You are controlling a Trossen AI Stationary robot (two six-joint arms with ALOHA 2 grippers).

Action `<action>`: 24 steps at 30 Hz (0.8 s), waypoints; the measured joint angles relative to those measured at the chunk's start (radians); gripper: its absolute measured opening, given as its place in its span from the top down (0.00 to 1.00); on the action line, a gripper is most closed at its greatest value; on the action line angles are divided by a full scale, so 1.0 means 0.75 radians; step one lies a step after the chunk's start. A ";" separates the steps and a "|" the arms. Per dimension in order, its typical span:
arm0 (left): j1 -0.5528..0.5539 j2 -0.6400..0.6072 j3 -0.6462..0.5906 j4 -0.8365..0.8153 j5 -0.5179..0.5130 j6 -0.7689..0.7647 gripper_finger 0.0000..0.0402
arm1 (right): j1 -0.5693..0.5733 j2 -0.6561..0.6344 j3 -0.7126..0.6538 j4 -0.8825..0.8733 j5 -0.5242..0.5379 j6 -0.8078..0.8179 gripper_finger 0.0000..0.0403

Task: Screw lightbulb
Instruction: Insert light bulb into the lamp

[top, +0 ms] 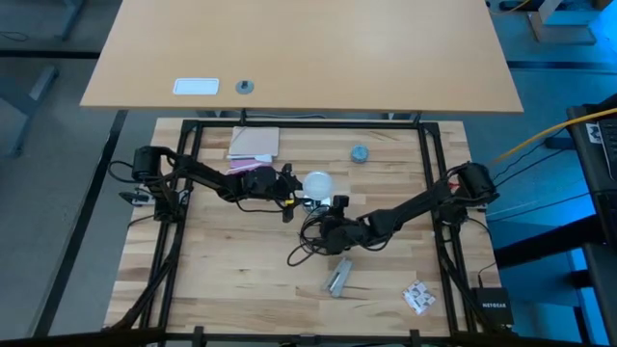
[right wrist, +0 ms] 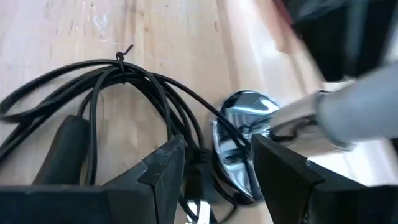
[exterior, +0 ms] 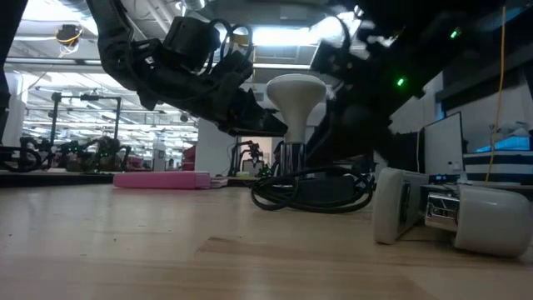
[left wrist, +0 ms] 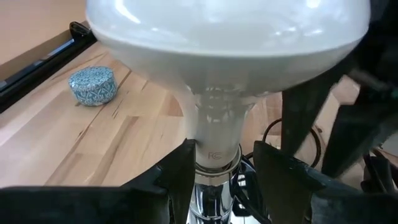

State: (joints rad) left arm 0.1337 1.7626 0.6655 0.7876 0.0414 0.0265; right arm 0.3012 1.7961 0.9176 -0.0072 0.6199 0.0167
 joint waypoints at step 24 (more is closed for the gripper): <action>0.000 0.001 0.001 -0.029 0.000 0.027 0.62 | -0.053 0.128 0.004 -0.077 -0.011 0.005 0.95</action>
State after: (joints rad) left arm 0.1337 1.7630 0.6659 0.7657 0.0414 0.0469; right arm 0.2615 1.8921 0.9203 -0.0652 0.6118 0.0202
